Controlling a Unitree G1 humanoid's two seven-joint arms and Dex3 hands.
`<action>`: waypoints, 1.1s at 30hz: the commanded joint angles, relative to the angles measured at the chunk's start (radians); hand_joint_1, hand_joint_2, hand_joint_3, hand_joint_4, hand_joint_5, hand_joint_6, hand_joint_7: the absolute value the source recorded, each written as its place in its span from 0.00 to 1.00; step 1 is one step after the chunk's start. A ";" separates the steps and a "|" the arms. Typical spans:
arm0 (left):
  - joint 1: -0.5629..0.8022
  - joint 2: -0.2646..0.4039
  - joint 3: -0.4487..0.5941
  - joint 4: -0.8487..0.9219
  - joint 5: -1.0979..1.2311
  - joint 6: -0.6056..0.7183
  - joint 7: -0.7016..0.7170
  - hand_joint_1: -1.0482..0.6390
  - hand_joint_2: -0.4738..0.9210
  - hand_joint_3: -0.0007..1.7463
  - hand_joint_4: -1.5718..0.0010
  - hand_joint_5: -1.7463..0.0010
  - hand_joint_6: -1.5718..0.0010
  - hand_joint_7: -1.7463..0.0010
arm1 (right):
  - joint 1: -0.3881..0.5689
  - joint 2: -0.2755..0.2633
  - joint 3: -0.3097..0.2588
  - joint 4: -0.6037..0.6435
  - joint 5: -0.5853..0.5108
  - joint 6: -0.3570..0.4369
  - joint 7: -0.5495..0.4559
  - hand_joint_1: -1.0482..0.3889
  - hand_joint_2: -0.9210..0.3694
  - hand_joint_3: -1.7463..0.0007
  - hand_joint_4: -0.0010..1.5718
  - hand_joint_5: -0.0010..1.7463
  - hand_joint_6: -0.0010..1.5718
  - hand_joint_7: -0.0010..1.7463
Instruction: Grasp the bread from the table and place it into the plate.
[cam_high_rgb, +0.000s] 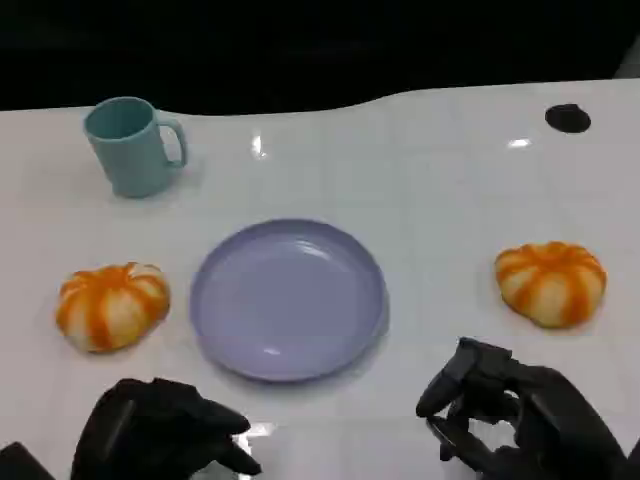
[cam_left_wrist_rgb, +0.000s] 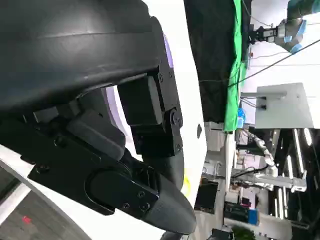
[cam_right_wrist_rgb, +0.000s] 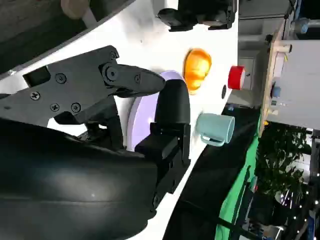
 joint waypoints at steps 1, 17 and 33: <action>-0.001 0.012 0.008 0.007 0.002 -0.002 0.008 0.00 0.92 0.00 0.00 0.81 0.00 0.95 | -0.004 -0.008 -0.011 0.012 0.006 -0.016 -0.001 0.60 0.12 0.67 0.40 0.94 0.39 0.78; -0.003 0.012 0.009 0.009 0.001 -0.003 0.006 0.00 0.92 0.00 0.00 0.80 0.00 0.95 | -0.008 -0.010 -0.010 0.010 0.004 -0.011 -0.001 0.60 0.11 0.68 0.40 0.94 0.38 0.78; -0.008 0.015 0.009 0.014 0.003 -0.002 0.006 0.00 0.92 0.00 0.00 0.80 0.00 0.95 | -0.036 -0.016 -0.018 0.045 -0.048 -0.113 -0.024 0.65 0.11 0.69 0.36 0.78 0.37 0.58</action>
